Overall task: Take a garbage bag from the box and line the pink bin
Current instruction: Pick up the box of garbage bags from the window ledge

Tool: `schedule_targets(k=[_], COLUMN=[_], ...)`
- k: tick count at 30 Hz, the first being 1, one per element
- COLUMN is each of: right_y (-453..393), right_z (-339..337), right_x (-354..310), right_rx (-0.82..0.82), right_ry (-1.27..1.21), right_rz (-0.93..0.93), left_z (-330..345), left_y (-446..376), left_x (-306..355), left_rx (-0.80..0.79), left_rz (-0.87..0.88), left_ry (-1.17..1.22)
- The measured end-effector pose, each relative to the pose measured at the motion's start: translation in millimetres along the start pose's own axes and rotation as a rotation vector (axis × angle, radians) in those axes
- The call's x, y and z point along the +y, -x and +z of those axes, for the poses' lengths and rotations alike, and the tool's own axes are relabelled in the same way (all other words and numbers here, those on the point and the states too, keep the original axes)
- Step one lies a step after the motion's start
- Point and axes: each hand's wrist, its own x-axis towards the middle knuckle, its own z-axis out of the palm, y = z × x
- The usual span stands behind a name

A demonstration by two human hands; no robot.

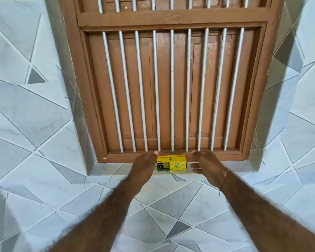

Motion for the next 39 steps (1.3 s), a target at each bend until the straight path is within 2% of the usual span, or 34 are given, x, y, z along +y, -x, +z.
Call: schedule_targets(k=[2, 5, 10, 12, 15, 18, 20, 24, 26, 30, 39], right_y=[-22.4, -47.3, -87.3, -94.8, -97.5, -92.4, -87.6, -90.8, -89.7, -89.9, -97.4], right_z=[8.0, 18.7, 31.3, 37.6, 40.2, 38.2, 36.0, 29.6, 26.4, 24.8, 20.1], right_x=[14.0, 31.3, 46.7, 53.4, 60.1, 62.5, 61.4, 54.4, 49.0, 42.0, 46.2], right_rx=[0.017, 0.052, 0.096, 0.105, 0.151, 0.130, 0.078, 0.013, -0.011, 0.055, -0.056], right_ry=[0.032, 0.049, 0.047, 0.008, -0.036, -0.100, -0.139, -0.306, -0.272, -0.183, -0.456], right_rz=[0.063, 0.216, 0.287, 0.282, 0.173, 0.017, -0.033, -0.052, -0.080, -0.165, -0.120], left_z=[9.0, 24.6, 44.8, 53.0, 61.2, 62.8, 59.2, 52.5, 49.5, 48.9, 42.6], left_y=[-27.4, -66.0, -113.6, -121.3, -115.6, -108.6, -108.5, -113.2, -113.6, -110.5, -111.6], left_x=[-21.5, -52.9, -82.7, -90.6, -88.4, -74.9, -69.2, -66.7, -63.2, -57.8, -42.3], left_rx=[-0.025, -0.105, -0.181, -0.188, -0.055, 0.173, 0.227, 0.158, 0.099, 0.010, 0.043], left_rz=[-0.145, -0.251, -0.240, -0.229, -0.154, -0.097, -0.088, -0.125, -0.131, -0.141, -0.098], left_ry=[0.144, 0.053, -0.267, -0.314, -0.200, 0.205, 0.396, 0.496, 0.532, 0.592, 0.555])
